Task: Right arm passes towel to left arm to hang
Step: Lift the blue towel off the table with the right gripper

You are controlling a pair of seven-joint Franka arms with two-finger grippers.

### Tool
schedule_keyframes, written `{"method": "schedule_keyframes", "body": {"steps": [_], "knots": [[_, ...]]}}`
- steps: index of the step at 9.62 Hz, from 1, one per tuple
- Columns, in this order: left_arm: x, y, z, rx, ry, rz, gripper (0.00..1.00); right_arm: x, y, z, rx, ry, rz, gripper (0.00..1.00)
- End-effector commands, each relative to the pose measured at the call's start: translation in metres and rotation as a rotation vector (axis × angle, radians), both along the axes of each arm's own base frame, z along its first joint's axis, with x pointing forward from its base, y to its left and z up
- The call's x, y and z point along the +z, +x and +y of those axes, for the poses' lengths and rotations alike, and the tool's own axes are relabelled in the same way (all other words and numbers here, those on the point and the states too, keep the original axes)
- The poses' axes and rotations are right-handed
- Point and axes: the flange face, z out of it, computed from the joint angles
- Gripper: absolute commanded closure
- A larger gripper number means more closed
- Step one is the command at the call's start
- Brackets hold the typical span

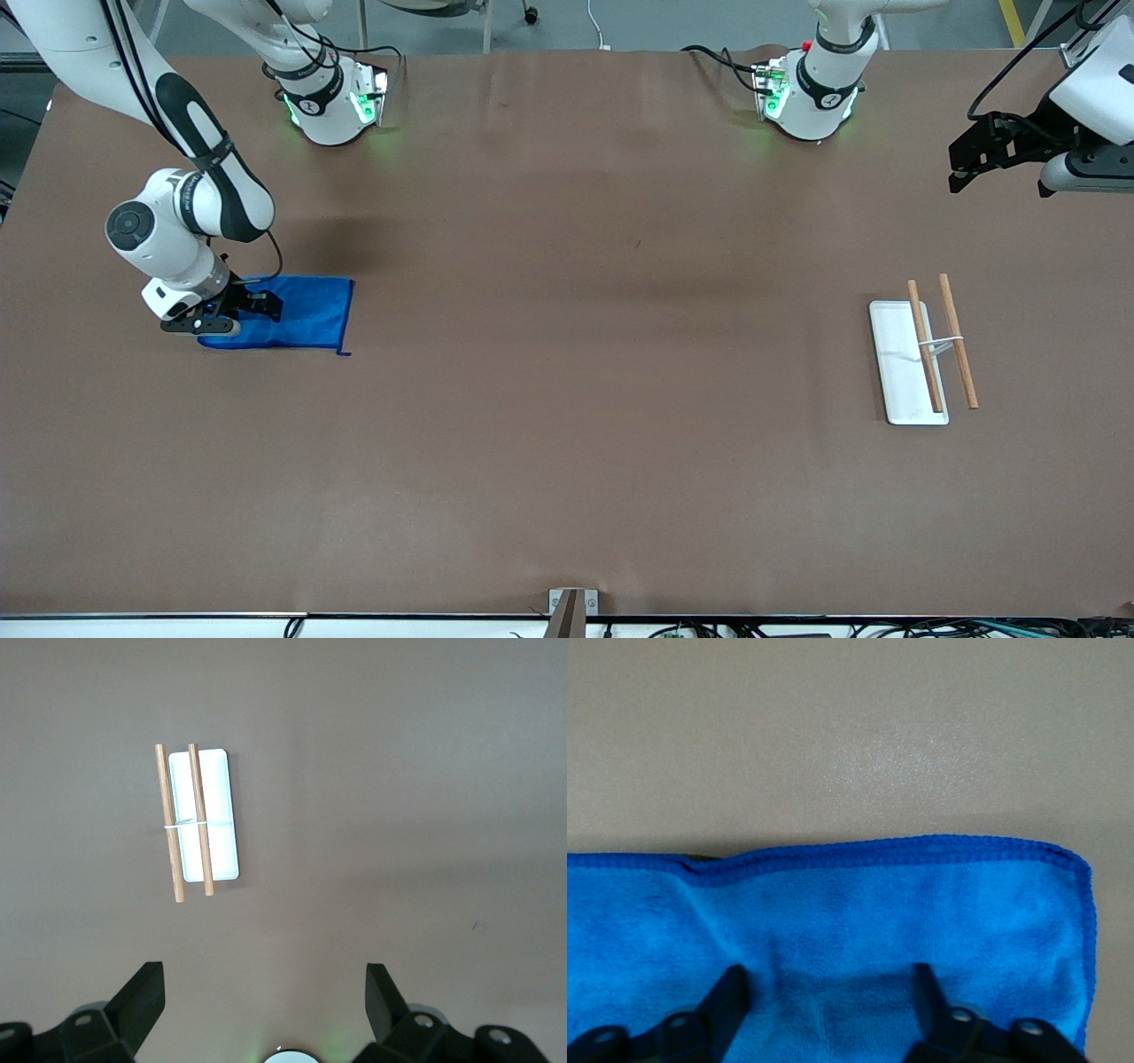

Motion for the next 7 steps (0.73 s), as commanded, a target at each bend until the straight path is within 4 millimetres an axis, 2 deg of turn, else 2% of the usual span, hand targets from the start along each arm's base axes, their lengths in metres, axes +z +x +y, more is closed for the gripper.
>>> {"method": "schedule_keyframes", "body": {"steps": [1, 2, 3, 4, 5, 7], "knots": [[-0.014, 0.007, -0.001, -0.019, -0.005, 0.034, 0.0, -0.001, -0.005, -0.002, 0.003, 0.0, -0.003, 0.95], [-0.014, 0.007, -0.001, -0.019, -0.005, 0.034, 0.0, -0.002, -0.005, -0.003, -0.007, 0.0, -0.001, 1.0], [-0.014, 0.007, -0.001, -0.019, -0.005, 0.034, 0.0, -0.002, -0.006, -0.001, -0.015, 0.003, 0.013, 1.0], [-0.014, 0.007, -0.001, -0.019, -0.005, 0.034, 0.0, 0.008, -0.004, 0.008, -0.043, 0.013, 0.061, 1.0], [-0.014, 0.007, -0.001, -0.019, -0.005, 0.034, 0.0, 0.045, 0.009, 0.02, -0.035, 0.017, 0.085, 1.0], [-0.015, 0.007, -0.002, -0.014, -0.047, 0.04, 0.0, 0.122, 0.04, 0.032, -0.054, 0.023, 0.156, 1.0]]}}
